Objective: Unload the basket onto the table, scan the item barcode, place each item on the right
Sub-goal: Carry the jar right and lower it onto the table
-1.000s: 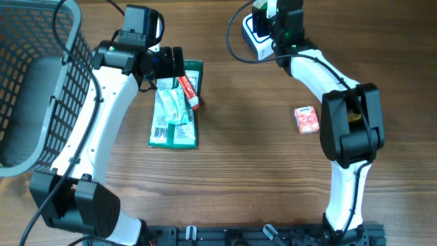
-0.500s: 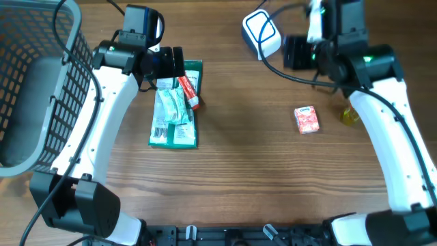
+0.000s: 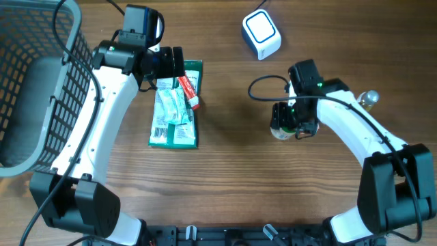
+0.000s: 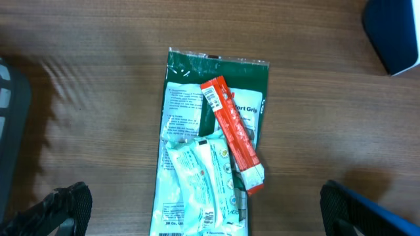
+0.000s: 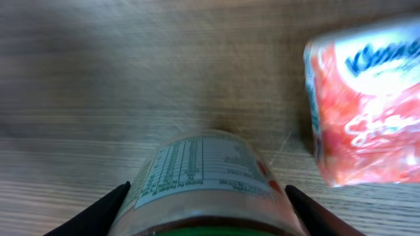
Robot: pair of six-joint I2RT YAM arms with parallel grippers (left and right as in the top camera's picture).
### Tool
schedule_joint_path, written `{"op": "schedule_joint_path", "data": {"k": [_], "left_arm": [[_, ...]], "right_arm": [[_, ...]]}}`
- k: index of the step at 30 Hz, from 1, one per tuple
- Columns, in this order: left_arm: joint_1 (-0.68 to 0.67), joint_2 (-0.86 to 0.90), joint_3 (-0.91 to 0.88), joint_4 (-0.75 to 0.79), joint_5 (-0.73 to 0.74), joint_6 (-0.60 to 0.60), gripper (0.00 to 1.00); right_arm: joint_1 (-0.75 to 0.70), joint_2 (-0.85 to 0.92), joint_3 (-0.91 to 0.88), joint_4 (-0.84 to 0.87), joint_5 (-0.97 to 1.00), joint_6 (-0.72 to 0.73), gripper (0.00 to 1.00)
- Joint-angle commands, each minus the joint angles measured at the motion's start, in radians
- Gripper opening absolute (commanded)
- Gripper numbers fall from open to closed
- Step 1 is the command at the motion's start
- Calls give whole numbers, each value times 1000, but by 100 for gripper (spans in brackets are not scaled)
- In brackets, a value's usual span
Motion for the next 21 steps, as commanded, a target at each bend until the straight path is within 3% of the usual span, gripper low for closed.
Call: {"op": "schedule_joint_path", "data": {"k": [1, 7, 10, 12, 15, 21], "left_arm": [[4, 8, 3, 3, -9, -9, 100], [4, 8, 3, 3, -9, -10, 100], [4, 8, 3, 3, -9, -10, 100], [4, 8, 3, 3, -9, -10, 100], [4, 8, 3, 3, -9, -9, 100], [4, 8, 3, 3, -9, -10, 100]], "right_arm": [[0, 4, -42, 50, 38, 14, 21], [0, 4, -49, 35, 150, 15, 26], [0, 4, -49, 35, 150, 15, 37], [0, 4, -49, 35, 150, 15, 55], [0, 4, -49, 36, 150, 14, 72], [0, 4, -49, 35, 150, 14, 82]]}}
